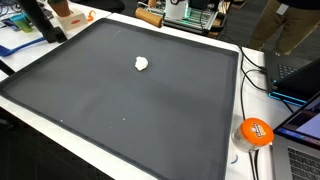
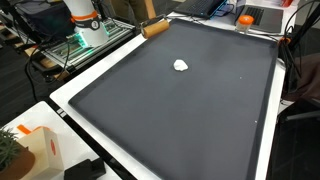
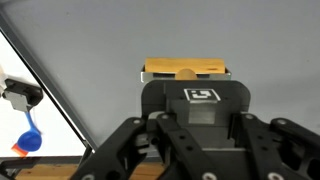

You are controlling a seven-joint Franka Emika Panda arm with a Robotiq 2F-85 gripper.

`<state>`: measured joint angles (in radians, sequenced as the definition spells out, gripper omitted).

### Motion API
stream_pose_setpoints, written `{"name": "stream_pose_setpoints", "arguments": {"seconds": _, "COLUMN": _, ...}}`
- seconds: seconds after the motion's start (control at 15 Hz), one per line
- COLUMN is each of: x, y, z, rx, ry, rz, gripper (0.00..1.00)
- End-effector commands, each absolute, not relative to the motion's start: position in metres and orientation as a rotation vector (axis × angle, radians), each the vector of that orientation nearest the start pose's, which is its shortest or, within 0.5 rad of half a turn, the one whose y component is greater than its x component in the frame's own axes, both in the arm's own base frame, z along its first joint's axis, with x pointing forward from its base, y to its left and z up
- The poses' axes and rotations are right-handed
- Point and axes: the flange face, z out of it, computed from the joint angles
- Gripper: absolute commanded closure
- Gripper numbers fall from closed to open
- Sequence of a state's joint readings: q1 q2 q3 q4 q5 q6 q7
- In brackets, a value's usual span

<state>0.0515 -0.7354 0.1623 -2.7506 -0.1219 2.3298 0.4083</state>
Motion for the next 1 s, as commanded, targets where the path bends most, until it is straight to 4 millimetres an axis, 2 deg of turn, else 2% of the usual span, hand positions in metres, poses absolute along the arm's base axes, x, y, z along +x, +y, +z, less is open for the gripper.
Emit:
{"name": "stream_pose_setpoints", "arguments": {"seconds": 0.0, "x": 0.343, "y": 0.065, "z": 0.456, "rx": -3.189, "ry": 0.234, "rz": -0.562, "gripper": 0.53}}
{"name": "stream_pose_setpoints", "arguments": {"seconds": 0.07, "x": 0.344, "y": 0.063, "z": 0.455, "rx": -3.186, "ry": 0.234, "rz": -0.557, "gripper": 0.78}}
{"name": "stream_pose_setpoints", "arguments": {"seconds": 0.4, "x": 0.366, "y": 0.073, "z": 0.461, "rx": -3.161, "ry": 0.165, "rz": -0.644, "gripper": 0.78}}
{"name": "stream_pose_setpoints", "arguments": {"seconds": 0.53, "x": 0.375, "y": 0.075, "z": 0.454, "rx": -3.156, "ry": 0.112, "rz": -0.56, "gripper": 0.78}}
{"name": "stream_pose_setpoints", "arguments": {"seconds": 0.8, "x": 0.398, "y": 0.074, "z": 0.437, "rx": -3.123, "ry": 0.098, "rz": -0.504, "gripper": 0.78}}
{"name": "stream_pose_setpoints", "arguments": {"seconds": 0.87, "x": 0.397, "y": 0.072, "z": 0.442, "rx": -3.123, "ry": 0.111, "rz": -0.478, "gripper": 0.78}}
{"name": "stream_pose_setpoints", "arguments": {"seconds": 0.93, "x": 0.387, "y": 0.075, "z": 0.436, "rx": -3.147, "ry": 0.115, "rz": -0.499, "gripper": 0.53}}
